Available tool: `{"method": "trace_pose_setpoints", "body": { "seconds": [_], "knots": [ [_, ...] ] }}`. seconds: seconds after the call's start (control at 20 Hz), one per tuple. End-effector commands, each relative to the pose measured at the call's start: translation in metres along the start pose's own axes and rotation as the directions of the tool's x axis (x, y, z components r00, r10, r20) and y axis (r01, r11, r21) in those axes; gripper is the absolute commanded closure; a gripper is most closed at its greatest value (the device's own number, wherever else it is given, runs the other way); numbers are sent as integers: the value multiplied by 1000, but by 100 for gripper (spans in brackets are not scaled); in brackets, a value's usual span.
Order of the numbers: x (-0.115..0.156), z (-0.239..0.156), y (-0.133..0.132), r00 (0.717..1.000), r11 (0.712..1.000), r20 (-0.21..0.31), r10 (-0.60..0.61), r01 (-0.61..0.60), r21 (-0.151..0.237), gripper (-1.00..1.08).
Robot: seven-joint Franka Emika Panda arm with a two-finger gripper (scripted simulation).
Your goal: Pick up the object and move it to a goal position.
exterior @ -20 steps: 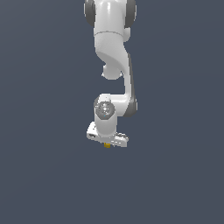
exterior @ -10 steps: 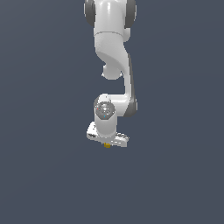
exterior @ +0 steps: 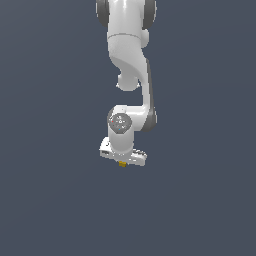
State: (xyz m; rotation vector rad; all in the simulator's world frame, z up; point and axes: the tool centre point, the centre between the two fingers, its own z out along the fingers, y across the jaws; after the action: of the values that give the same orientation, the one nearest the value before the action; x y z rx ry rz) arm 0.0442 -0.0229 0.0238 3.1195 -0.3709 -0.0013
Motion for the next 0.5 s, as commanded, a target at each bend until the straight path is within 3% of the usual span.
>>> {"method": "trace_pose_setpoints", "body": {
  "seconds": [0.0,0.45],
  "knots": [
    [-6,-2,1,1000,1000,-1,0,0,0,108],
    [-46,-10,7,1000,1000,-1,0,0,0,108]
  ]
}}
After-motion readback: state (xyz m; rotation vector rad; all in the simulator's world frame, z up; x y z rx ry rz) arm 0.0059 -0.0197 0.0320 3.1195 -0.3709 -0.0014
